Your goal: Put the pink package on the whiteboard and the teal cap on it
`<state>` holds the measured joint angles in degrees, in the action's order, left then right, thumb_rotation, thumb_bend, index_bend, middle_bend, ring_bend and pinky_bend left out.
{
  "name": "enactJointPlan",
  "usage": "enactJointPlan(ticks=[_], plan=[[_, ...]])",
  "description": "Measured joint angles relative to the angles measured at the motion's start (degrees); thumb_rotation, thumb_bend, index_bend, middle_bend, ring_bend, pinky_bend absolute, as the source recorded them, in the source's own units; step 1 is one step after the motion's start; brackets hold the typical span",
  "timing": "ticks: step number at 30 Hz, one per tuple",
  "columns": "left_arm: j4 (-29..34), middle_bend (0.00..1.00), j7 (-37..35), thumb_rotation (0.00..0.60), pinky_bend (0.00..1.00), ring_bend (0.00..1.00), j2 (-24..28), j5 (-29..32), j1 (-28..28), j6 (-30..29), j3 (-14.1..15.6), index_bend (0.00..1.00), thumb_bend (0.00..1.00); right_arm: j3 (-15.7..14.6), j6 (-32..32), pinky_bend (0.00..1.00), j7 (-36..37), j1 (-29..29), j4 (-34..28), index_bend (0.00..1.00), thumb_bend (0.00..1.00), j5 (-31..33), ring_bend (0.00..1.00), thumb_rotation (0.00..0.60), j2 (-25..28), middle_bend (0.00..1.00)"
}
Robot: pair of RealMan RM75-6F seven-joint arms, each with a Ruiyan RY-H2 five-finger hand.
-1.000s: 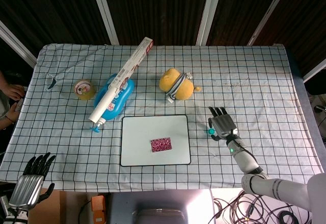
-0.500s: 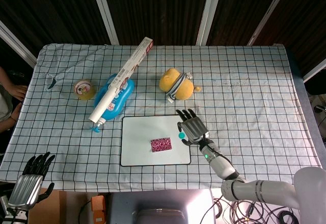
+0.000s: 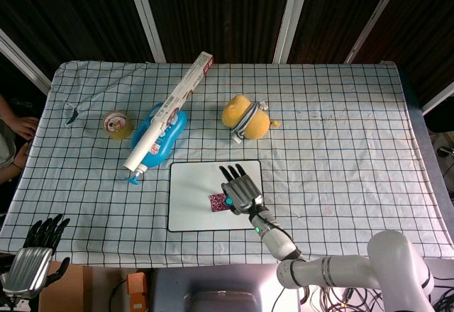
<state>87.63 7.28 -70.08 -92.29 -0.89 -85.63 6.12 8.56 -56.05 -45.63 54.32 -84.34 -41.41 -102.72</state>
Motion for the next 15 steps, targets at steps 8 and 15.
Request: enactJointPlan(ticks=[8,15], plan=[[0.4,0.00,-0.1,0.600,0.00,0.00,0.3,0.3,-0.2,-0.2,-0.2,0.00,0.36,-0.3,1.3,0.00,0.3,0.5,0.6,0.22,0.22,0.6,0.00,0.600,0.1,0.00],[0.5,0.00,-0.4,0.600,0.00,0.00,0.6,-0.2,-0.7,-1.2,-0.1,0.00,0.36,-1.6,0.2,0.00,2.5,-1.0,-3.2,0.09,0.22,-3.2,0.00,0.600,3.3,0.00]])
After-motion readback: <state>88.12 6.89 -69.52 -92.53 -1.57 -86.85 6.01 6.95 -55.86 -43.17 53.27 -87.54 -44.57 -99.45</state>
